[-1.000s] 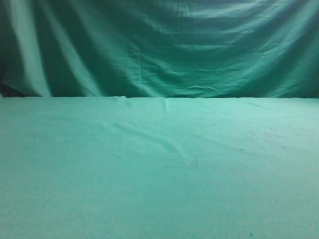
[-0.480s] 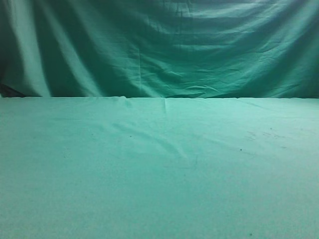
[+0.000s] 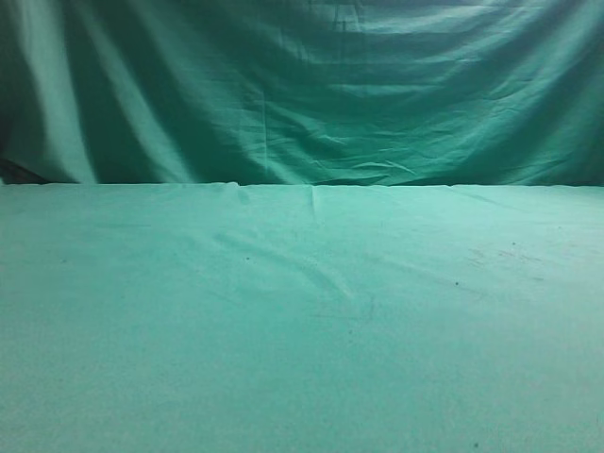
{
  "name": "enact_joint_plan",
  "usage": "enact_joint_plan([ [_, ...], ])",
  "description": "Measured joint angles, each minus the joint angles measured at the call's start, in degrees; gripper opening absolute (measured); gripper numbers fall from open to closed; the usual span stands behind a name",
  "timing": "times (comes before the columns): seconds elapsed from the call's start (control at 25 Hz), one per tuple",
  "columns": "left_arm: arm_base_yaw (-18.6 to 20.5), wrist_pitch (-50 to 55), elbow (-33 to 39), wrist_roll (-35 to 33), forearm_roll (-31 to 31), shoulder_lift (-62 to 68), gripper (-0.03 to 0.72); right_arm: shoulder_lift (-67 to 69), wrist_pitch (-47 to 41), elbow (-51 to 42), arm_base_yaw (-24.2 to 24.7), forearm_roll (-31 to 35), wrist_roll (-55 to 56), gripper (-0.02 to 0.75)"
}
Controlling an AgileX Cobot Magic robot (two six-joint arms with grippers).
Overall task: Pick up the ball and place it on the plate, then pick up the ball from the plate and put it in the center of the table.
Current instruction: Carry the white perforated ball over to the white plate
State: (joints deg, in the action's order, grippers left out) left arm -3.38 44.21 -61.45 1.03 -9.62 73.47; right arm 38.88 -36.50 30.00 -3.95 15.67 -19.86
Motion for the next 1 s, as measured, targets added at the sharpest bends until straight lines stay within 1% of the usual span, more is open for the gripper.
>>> enact_joint_plan([
  [0.08, 2.09, -0.02, 0.0, -2.42, 1.87, 1.93, 0.31, 2.46, -1.49, 2.11, -1.96, -0.11, -3.09, 0.048],
  [0.16, 3.38, -0.22, 0.0, -4.46, 3.74, 4.37, 0.31, 4.82, -2.27, 3.88, -5.08, -0.11, -5.69, 0.048],
  [0.28, 3.67, -0.66, 0.0, -5.85, 4.39, 8.45, 0.31, 8.66, -2.43, 6.32, -9.85, -0.11, -6.85, 0.048],
  [0.4, 3.67, -0.93, 0.0, -6.07, 4.38, 12.44, 0.31, 13.58, -2.74, 8.96, -12.38, -0.11, -6.48, 0.048],
  [0.56, 3.67, -1.28, 0.0, -6.2, 4.19, 16.03, 0.31, 20.95, -3.0, 12.55, -14.33, -0.72, -5.2, 0.048],
  [0.64, 3.67, -1.7, 0.0, -6.22, 3.43, 17.31, 0.31, 24.05, -1.34, 13.4, -15.09, -0.5, -4.97, 0.048],
  [0.8, 3.67, -2.32, 0.0, -6.22, 0.53, 19.34, 0.31, 28.98, 3.62, 13.55, -15.33, 1.42, -4.7, 0.048],
  [1.0, 3.67, -3.57, 0.0, -6.22, -0.34, 19.74, 0.31, 34.67, 3.36, 14.11, -15.33, 1.42, -4.7, 0.048],
])
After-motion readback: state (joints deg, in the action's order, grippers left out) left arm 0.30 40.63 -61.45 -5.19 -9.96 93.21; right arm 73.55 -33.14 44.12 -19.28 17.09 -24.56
